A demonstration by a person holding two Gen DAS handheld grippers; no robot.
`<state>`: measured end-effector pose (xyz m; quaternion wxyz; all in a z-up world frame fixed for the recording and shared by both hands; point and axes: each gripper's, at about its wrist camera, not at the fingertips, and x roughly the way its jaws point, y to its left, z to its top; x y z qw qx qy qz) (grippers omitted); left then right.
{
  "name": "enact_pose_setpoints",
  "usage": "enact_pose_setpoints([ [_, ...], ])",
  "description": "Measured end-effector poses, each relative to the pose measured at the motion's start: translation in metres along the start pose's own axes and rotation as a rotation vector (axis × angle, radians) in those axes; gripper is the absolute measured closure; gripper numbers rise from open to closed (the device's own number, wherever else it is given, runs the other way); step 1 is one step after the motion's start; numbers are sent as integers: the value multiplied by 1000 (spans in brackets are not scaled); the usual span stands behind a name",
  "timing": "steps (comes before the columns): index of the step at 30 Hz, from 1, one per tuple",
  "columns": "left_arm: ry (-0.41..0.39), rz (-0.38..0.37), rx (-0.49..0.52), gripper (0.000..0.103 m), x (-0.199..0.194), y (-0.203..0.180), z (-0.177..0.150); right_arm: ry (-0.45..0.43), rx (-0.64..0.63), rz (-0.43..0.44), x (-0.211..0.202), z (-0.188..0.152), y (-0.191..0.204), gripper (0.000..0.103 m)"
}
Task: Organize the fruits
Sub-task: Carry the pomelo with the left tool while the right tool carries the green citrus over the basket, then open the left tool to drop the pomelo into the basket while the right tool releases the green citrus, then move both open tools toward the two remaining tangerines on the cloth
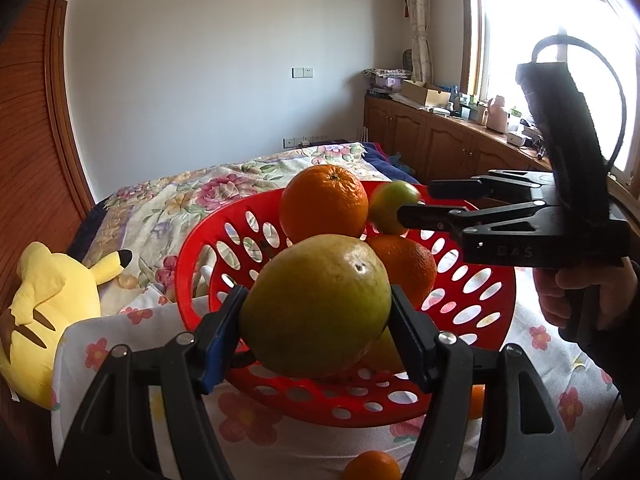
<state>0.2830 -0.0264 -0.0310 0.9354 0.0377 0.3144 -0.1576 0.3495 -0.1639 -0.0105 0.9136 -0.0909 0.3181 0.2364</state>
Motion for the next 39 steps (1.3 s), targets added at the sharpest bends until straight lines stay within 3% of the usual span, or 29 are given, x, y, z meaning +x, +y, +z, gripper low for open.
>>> enact_pose_setpoints([
  [6,37,16,23,32,4,-7,0,-16,-1,0,-16,-4,6,41],
  [15,-51,44,4,32,-32,-6,4,-41,-5,11,-45,-13,23,41],
  [25,-70,71,-30,32,-71,-3,-25,-75,17,22,-87,-29,44,40],
  [39,-44,85,-49,31,-96,-10,-75,-52,37,12,-121,-68,69,40],
])
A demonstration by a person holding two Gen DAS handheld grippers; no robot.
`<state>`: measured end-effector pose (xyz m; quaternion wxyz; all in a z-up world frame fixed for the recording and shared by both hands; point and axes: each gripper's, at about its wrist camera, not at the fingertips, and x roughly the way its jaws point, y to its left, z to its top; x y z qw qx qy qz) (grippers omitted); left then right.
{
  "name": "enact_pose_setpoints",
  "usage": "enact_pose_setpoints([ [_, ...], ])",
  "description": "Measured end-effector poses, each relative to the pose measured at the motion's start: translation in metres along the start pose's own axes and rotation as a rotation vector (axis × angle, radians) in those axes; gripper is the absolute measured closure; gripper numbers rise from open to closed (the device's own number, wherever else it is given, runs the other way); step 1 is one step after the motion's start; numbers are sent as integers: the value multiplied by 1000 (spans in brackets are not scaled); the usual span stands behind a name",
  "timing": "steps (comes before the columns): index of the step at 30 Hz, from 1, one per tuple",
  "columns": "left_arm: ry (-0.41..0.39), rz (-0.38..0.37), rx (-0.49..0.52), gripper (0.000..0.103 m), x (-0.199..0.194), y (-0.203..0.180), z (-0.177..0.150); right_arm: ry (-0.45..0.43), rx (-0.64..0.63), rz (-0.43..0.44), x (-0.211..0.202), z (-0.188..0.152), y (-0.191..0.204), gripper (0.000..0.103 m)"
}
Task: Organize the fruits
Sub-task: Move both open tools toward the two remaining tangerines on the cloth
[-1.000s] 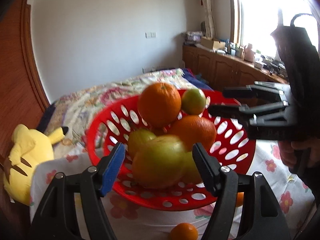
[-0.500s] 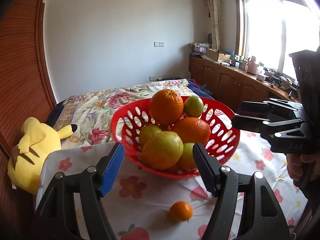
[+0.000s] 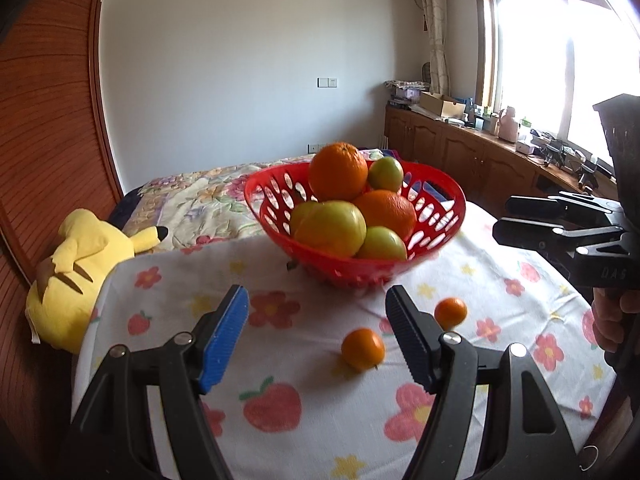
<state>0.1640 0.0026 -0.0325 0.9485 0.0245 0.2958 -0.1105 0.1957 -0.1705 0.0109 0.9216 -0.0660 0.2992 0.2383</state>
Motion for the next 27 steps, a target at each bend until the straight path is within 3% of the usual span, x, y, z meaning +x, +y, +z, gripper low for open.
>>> enact_pose_setpoints([
  [12,60,-17,-3,31,8,-8,-28,51,30,-25,-4,-27,-1,43],
  [22,89,-7,-10,31,25,-7,-44,107,43,-7,21,-41,2,46],
  [26,99,0,-15,31,29,-4,-47,140,43,3,34,-46,1,50],
  [27,100,0,-16,31,30,-4,-48,149,42,11,37,-47,1,57],
])
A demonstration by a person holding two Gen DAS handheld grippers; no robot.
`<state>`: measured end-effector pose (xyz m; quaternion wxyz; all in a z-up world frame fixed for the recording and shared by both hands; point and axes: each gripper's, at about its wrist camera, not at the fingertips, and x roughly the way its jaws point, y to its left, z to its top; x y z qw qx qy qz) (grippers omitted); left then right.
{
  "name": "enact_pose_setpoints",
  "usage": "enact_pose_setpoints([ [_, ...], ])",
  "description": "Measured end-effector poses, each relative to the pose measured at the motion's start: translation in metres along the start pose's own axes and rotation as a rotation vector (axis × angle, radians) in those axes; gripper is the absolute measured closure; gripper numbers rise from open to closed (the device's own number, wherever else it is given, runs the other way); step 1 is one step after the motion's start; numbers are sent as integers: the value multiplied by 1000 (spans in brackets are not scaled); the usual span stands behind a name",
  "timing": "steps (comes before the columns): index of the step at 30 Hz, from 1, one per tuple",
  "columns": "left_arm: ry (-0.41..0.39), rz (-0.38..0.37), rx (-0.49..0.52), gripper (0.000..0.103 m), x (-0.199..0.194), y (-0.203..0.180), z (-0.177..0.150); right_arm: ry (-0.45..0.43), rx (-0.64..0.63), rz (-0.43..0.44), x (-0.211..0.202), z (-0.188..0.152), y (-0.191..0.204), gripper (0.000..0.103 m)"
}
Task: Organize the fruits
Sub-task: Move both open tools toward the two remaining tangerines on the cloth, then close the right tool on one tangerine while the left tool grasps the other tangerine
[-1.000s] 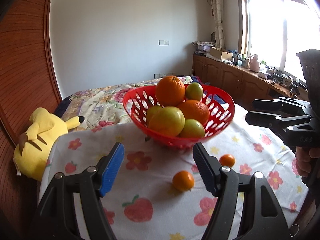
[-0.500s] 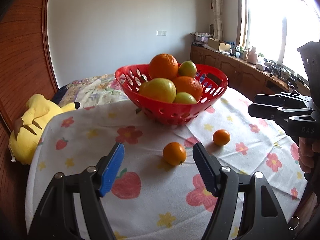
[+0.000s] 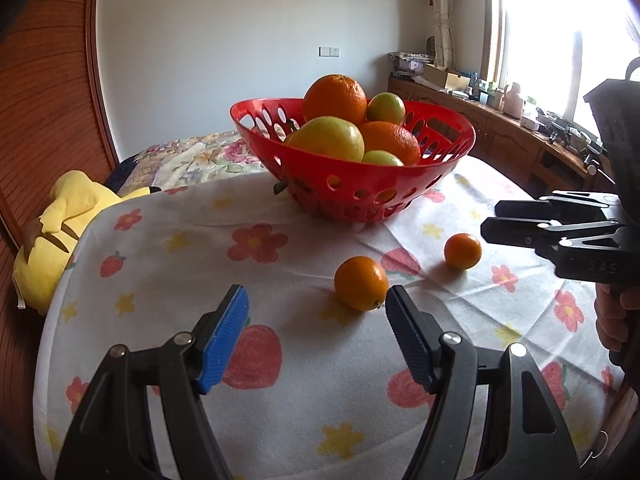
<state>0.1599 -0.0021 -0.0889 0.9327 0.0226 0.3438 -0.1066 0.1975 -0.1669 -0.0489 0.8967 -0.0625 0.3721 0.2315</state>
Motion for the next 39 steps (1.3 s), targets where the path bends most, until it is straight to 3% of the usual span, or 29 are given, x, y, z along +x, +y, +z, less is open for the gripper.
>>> enact_pose_setpoints([
  [15,10,2,-16,31,2,4,-1,105,-1,9,37,-6,3,61],
  [20,13,6,-4,31,2,2,-1,107,-16,-2,39,-9,4,68],
  [39,75,-67,35,31,25,-23,20,26,76,9,-29,-52,-5,68],
])
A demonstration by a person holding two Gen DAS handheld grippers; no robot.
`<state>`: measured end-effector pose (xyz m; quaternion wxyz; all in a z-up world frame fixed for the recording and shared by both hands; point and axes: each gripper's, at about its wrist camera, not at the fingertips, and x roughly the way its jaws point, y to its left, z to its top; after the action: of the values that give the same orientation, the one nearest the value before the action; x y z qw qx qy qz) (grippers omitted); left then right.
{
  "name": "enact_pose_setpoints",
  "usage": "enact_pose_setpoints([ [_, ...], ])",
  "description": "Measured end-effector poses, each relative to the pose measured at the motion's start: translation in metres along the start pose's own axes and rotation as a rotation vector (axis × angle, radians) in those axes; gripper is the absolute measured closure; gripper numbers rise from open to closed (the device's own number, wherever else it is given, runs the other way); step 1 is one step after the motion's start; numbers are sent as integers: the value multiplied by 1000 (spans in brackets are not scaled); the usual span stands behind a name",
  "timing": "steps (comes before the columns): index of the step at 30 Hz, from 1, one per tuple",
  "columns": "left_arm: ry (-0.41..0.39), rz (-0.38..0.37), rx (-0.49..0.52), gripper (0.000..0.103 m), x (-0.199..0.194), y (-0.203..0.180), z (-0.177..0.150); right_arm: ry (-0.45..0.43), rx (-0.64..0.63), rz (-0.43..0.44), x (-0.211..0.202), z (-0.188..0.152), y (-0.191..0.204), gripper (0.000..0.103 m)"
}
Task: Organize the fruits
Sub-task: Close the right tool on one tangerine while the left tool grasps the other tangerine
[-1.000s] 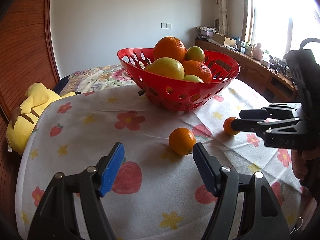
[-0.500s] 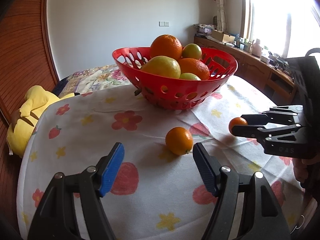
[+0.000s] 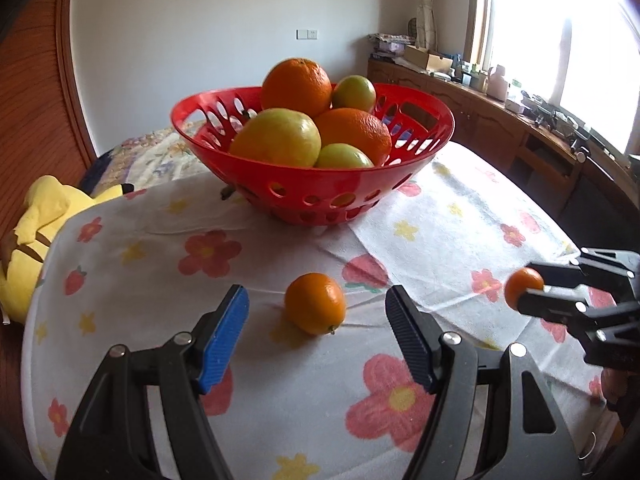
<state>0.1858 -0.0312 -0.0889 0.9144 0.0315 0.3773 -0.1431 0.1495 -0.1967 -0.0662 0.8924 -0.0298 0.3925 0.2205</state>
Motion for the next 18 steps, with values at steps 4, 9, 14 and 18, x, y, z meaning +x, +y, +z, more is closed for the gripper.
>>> enact_pose_setpoints([
  [4,2,16,8,32,3,-1,1,12,2,1,-2,-10,0,68],
  [9,25,16,10,34,9,0,3,15,7,3,-3,-18,1,68],
  [14,46,11,12,41,14,-1,3,16,8,1,-2,-23,2,68],
  [18,61,6,20,45,19,-2,1,16,4,-5,-1,-25,3,68],
])
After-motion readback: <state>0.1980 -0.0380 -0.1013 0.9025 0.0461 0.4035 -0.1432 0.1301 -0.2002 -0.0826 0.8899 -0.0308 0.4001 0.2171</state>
